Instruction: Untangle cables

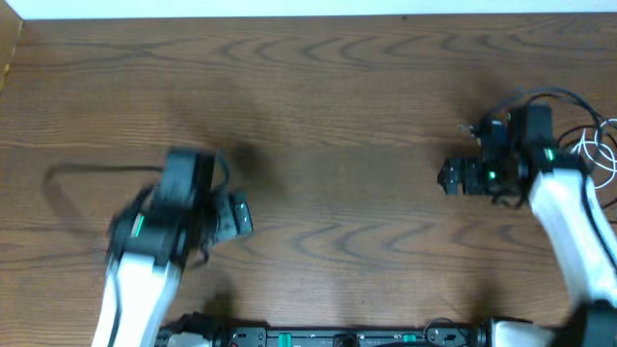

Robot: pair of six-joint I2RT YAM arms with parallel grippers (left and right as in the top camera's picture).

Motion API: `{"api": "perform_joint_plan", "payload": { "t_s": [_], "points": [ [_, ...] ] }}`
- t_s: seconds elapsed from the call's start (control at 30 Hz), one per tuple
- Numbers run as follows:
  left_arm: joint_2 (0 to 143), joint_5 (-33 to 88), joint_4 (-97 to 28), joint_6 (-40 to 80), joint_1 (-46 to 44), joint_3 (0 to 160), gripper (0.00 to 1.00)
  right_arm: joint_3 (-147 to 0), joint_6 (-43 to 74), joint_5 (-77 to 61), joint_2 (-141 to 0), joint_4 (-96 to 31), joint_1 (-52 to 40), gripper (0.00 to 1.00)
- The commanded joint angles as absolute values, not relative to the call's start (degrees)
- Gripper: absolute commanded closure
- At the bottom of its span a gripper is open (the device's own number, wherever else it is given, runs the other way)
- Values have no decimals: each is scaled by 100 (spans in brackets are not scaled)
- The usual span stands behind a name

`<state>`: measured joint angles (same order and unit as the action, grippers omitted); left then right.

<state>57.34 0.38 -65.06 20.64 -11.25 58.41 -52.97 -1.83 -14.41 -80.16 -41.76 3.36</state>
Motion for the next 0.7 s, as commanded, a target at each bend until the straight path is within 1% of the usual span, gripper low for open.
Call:
{"api": "perform_joint_plan", "payload": {
  "t_s": [0.0, 0.17, 0.33, 0.67],
  "points": [
    [4143, -329, -5990, 2178, -1417, 5527, 2, -4567, 25, -1540, -6812, -3601, 311, 1],
    [2724, -543, -5736, 2174, -1433, 5443, 2, -4049, 36, -1538, -5688, -3081, 311, 1],
    [1890, -541, -5837, 2174, -1433, 5443, 2, -4027, 36, -1538, -5424, -3127, 311, 1],
    [1785, -541, -6519, 2174, -1433, 5443, 2, -4027, 36, -1538, -5502, -3282, 311, 1]
  ]
}}
